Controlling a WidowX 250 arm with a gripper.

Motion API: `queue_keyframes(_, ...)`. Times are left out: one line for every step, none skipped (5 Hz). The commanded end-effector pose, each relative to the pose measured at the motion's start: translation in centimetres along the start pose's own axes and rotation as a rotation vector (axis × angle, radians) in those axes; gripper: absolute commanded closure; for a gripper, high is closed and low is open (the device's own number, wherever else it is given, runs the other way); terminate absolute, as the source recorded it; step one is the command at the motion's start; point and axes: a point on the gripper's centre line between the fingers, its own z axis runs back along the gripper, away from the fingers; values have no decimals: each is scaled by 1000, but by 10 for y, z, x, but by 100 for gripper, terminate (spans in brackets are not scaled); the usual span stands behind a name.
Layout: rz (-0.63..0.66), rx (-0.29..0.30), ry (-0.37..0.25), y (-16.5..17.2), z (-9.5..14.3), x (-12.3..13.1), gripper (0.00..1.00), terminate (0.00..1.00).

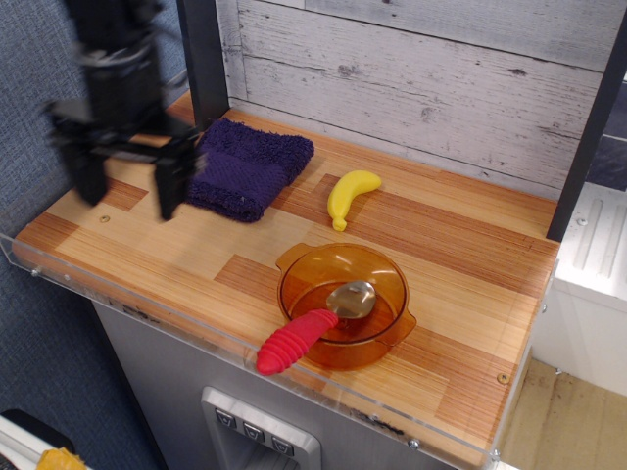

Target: Place the banana behind the left handle of the bowl.

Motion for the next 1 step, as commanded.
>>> queue_keyframes(1,22,-39,15,8,-16,0,100)
